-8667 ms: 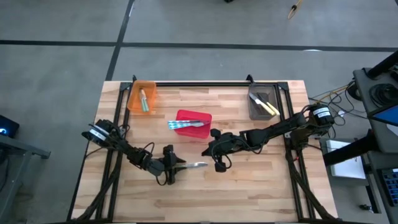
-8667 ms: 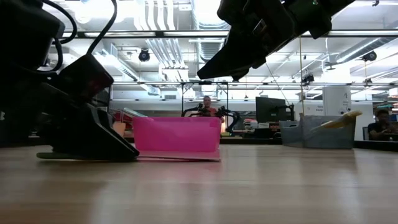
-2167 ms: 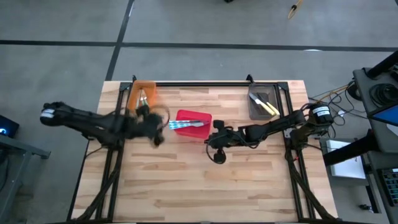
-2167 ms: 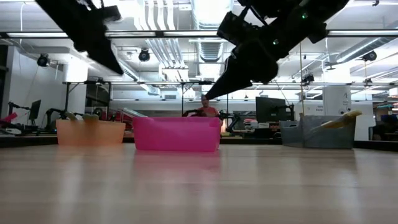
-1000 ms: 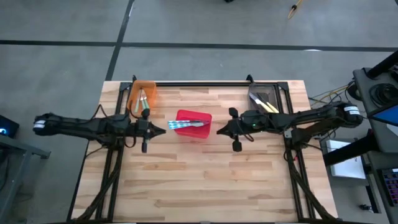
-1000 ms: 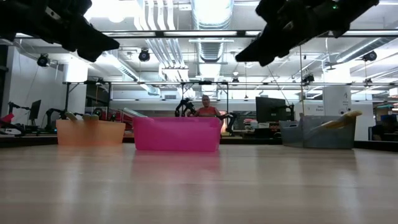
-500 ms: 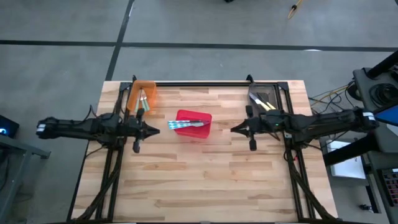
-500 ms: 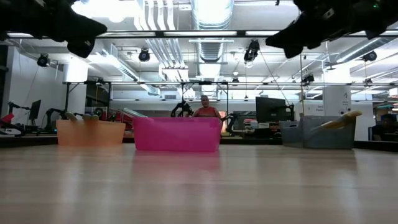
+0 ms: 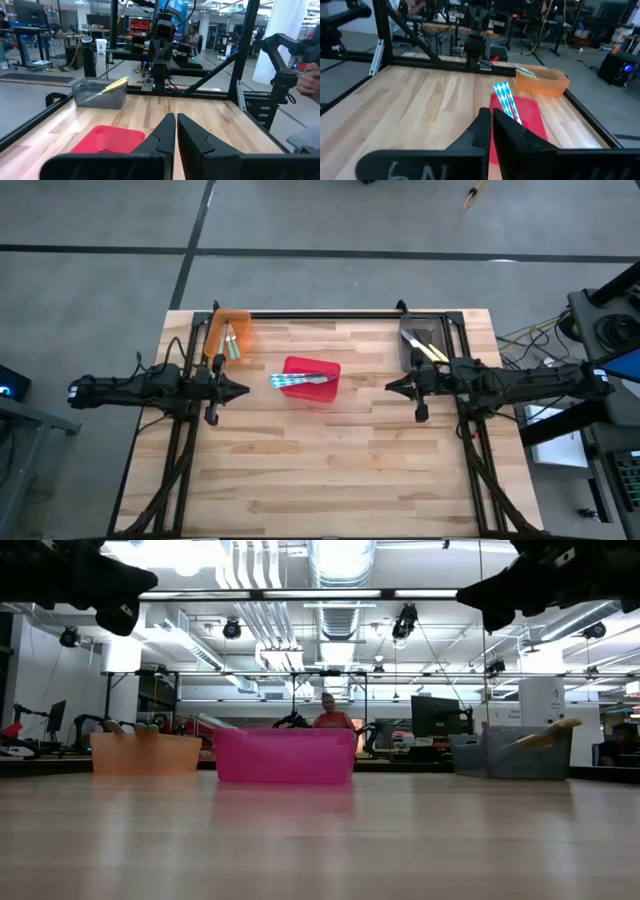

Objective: Sort silverware by color (type)
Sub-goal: Return to Home Position

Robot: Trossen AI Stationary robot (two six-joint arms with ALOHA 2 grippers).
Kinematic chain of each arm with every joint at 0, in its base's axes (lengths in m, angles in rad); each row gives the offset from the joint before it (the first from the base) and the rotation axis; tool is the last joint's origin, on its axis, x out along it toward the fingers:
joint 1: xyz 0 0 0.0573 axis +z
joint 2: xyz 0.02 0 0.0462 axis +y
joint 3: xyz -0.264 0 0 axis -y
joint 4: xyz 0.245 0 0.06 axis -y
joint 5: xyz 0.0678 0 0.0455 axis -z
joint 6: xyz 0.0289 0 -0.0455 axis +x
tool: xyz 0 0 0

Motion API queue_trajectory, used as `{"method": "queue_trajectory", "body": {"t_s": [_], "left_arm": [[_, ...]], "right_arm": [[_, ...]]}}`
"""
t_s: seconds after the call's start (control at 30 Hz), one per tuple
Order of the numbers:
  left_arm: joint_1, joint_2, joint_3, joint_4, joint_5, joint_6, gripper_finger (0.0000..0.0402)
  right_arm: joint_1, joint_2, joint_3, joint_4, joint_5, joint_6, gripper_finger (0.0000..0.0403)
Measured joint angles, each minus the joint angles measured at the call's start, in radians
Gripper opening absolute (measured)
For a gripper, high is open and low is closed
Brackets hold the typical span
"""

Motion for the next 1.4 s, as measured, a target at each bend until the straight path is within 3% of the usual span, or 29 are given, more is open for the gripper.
{"method": "queue_trajectory", "body": {"t_s": [0.2, 0.37, 0.9, 1.2, 1.4], "left_arm": [[0.000, -0.084, -0.067, -0.007, 0.001, -0.029, 0.0000], [0.000, -0.156, -0.127, -0.006, 0.002, -0.058, 0.0000], [0.000, -0.155, -0.156, 0.001, 0.068, -0.076, 0.0000], [0.000, -0.146, -0.207, 0.086, 0.168, -0.025, 0.0000], [0.000, -0.152, -0.207, 0.088, 0.177, -0.007, 0.0000]], "right_arm": [[0.000, -0.091, -0.041, 0.009, 0.003, 0.011, 0.0009], [0.000, -0.163, -0.081, 0.007, 0.084, 0.011, 0.0009], [0.000, -0.369, -0.195, 0.008, 0.217, 0.025, 0.0009], [0.000, -0.538, -0.324, 0.010, 0.383, 0.055, 0.0009], [-0.005, -0.570, -0.328, -0.085, 0.597, 0.131, 0.0009]]}}
